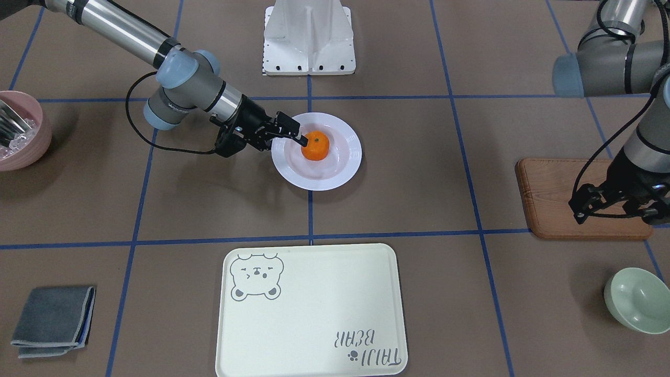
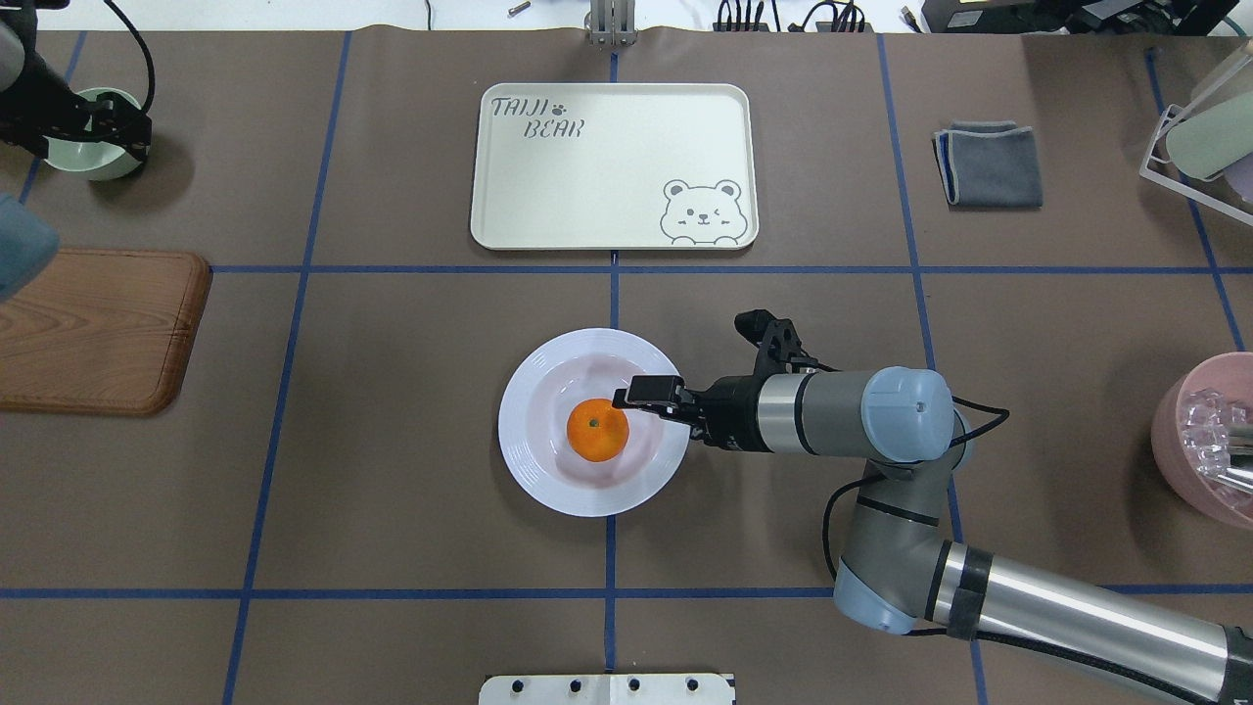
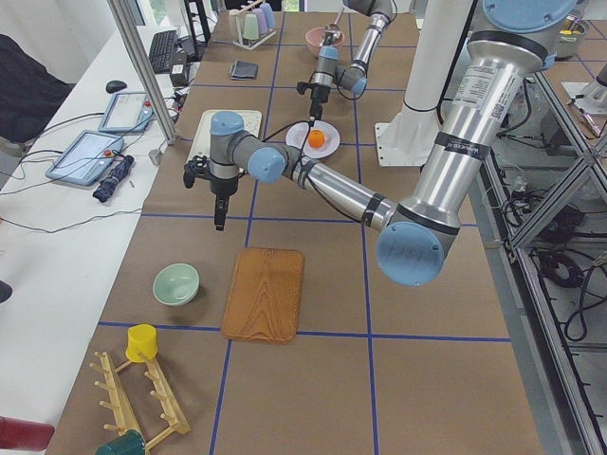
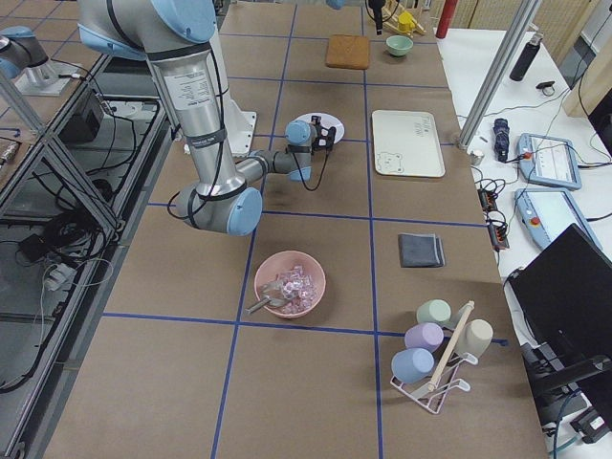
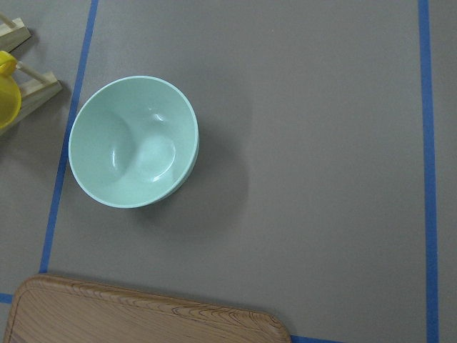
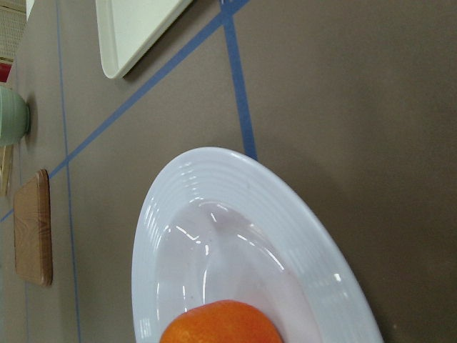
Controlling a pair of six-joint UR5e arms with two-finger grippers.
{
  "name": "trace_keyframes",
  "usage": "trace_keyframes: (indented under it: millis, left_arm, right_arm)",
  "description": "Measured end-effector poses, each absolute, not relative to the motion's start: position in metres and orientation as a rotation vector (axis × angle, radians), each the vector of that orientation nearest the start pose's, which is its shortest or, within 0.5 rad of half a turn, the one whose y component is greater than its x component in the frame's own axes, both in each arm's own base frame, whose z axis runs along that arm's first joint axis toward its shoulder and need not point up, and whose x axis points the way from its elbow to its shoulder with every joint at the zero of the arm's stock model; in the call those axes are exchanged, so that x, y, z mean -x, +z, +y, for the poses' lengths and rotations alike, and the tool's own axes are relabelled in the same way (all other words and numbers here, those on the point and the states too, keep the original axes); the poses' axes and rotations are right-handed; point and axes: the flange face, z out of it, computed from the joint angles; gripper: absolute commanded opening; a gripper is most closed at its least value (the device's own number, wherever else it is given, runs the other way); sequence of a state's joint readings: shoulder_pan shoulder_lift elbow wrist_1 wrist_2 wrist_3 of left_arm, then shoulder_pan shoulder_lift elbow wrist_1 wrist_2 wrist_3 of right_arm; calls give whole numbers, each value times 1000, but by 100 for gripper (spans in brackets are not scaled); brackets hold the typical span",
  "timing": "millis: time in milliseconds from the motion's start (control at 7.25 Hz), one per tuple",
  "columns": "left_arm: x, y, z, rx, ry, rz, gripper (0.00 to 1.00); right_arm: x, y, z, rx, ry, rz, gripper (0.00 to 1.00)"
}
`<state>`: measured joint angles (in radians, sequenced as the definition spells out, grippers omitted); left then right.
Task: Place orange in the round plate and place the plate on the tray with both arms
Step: 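Slide the plate with the right gripper away from the robot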
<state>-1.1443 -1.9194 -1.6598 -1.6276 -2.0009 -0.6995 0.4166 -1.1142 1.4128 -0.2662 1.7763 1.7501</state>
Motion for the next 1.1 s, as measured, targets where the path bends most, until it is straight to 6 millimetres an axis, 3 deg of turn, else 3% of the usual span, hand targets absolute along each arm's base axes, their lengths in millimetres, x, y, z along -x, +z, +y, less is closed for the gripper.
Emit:
trace_keyframes:
  millis: [690,828,1103]
  left_arm:
    - [-178,429,-612,-186,-157,615,98]
    - [-178,429,-612,-186,-157,615,98]
    - [-178,429,-612,-186,-158,615,99]
  right_arm:
    - [551,306,-372,11,354,-1650,5]
    - [550,306,-373,7,361,-1652,0]
    - [549,304,-374,-7,373,-1662,0]
